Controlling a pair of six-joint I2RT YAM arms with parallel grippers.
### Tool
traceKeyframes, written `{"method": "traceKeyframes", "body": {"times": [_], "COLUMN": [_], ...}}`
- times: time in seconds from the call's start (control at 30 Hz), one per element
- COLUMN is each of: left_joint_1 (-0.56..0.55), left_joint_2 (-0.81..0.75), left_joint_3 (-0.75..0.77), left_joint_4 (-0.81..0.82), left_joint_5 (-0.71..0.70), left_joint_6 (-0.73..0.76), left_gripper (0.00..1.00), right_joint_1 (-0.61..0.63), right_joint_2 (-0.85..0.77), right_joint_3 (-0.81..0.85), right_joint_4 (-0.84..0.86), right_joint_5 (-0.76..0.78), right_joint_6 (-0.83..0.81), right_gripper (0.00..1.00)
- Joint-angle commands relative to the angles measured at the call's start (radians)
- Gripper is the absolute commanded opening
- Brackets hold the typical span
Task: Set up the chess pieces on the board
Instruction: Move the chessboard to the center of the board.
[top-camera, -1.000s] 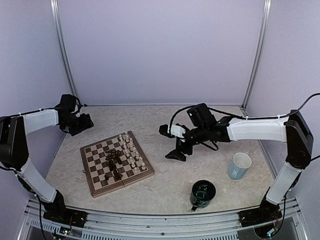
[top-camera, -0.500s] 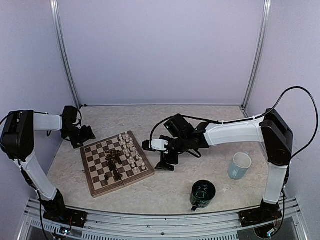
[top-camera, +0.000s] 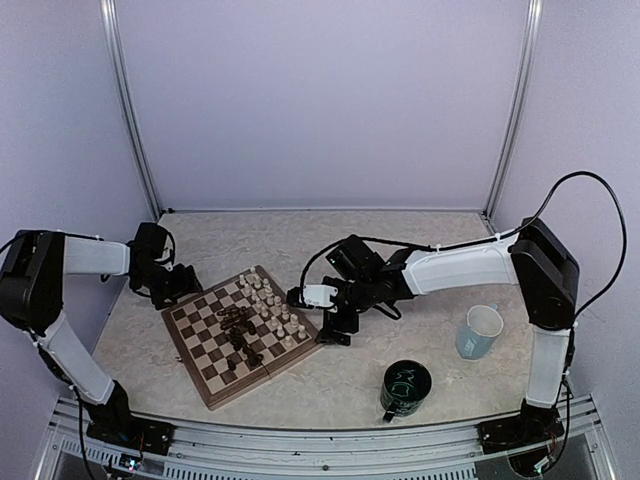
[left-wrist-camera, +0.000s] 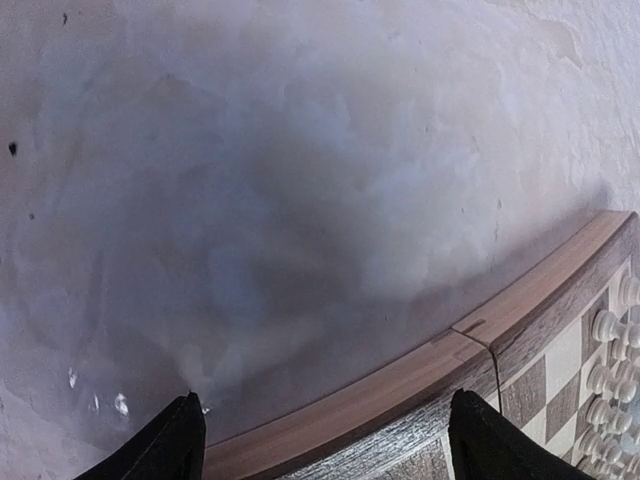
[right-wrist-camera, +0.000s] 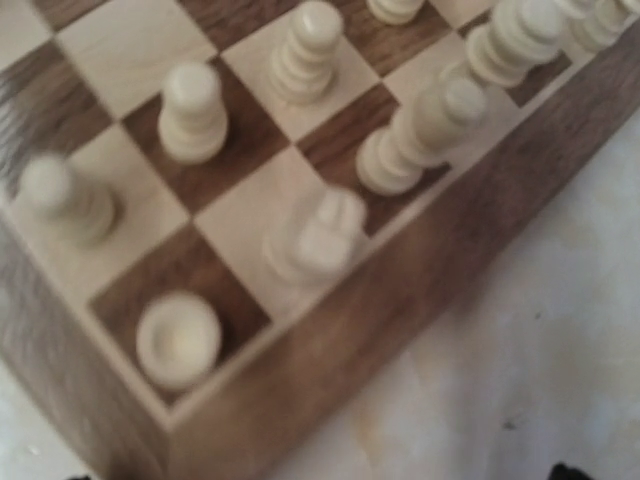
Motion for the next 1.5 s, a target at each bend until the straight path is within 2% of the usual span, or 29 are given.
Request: {"method": "traceKeyframes", "body": {"times": [0.0,0.27,0.47,0.8,1.07,1.3,1.37,1.47], "left_joint_1": [-0.029,-0.053,-0.100,-0.322,-0.449,-0.533,-0.567,-0.631], "left_joint_2": [-0.060,-0.100,-0.153,-0.194,-0.193,-0.252,-0.263,-0.285], "left_joint_3": [-0.063,-0.119,-0.154,-0.165,-0.128,-0.117,-0.104,-0.037], "left_joint_4": [-0.023,0.002,0.011,0.026,0.018,-0.025,-0.059,-0.189], "left_joint_5": [0.036,0.038,0.040,-0.020,-0.041,-0.031,-0.070,-0.214], "left_joint_6": [-0.055,-0.081,-0.128,-0.234,-0.299,-0.330,-0.337,-0.329], "left_gripper": [0.83,0.83,0.83,0.82,0.82,0.82,0.80,0.80], "right_joint_1": [0.005,0.000,-0.024,-0.243,-0.296,-0.367,-0.381,-0.401], "right_joint_2": [0.015,-0.033,0.016,0.052,0.042,-0.004,-0.015,-0.049], "right_joint_3": [-0.010,-0.074,-0.028,0.014,0.000,-0.005,-0.008,-0.015], "right_joint_4": [-0.010,-0.022,0.006,0.019,0.037,0.045,0.041,0.027], "right_joint_5": [0.025,0.000,0.076,0.053,0.087,0.072,0.080,0.091], "right_joint_6": [-0.016,-0.111,-0.074,-0.037,-0.038,-0.036,-0.041,-0.038], "right_gripper": [0.99,0.99,0.99,0.99,0.99,0.99,0.99,0.99]}}
